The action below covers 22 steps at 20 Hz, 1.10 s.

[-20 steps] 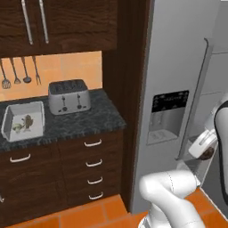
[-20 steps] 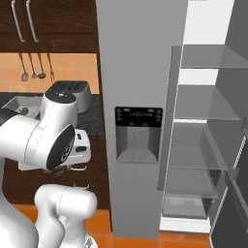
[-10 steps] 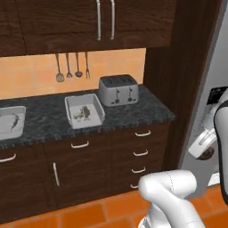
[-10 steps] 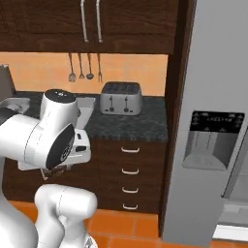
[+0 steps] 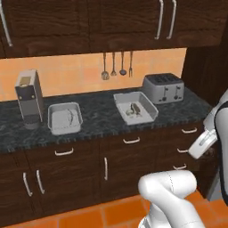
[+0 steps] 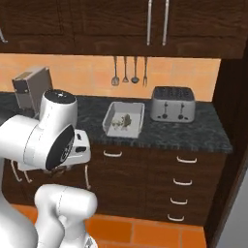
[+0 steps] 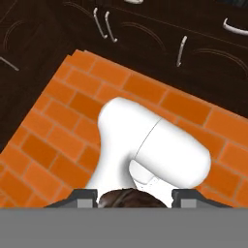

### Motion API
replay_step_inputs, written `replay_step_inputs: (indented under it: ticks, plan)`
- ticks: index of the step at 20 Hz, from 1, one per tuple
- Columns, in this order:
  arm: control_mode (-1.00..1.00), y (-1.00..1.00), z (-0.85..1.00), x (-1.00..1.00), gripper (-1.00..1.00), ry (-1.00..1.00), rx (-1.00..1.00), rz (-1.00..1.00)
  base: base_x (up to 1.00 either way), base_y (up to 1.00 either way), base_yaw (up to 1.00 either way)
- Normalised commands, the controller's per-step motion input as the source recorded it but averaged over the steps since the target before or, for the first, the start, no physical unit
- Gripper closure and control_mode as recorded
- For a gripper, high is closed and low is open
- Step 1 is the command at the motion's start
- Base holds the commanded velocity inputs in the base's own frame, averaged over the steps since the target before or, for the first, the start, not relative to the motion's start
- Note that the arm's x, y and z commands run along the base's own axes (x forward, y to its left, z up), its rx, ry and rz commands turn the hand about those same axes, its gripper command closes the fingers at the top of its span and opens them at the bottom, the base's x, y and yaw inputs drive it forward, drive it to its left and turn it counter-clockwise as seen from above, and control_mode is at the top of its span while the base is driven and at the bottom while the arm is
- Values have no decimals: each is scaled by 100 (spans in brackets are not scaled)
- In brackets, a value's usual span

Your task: Place one mushroom and one fish in each tupperware on the nearby counter, to pack two identical lunches.

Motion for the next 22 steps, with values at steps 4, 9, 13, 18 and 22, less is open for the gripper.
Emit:
replay_step_inputs:
  ticks: [4,9,13,18,22]
  plan:
    - [100,0,0,0,100,0,0,0,55,100,0]
    - [100,0,0,0,100,0,0,0,66,85,0]
    - [100,0,0,0,100,0,0,0,85,14,5]
    - [100,0,0,0,100,0,0,0,63,8,6]
    - [-100,29,-24,36,100,2,0,3,8,10,1]
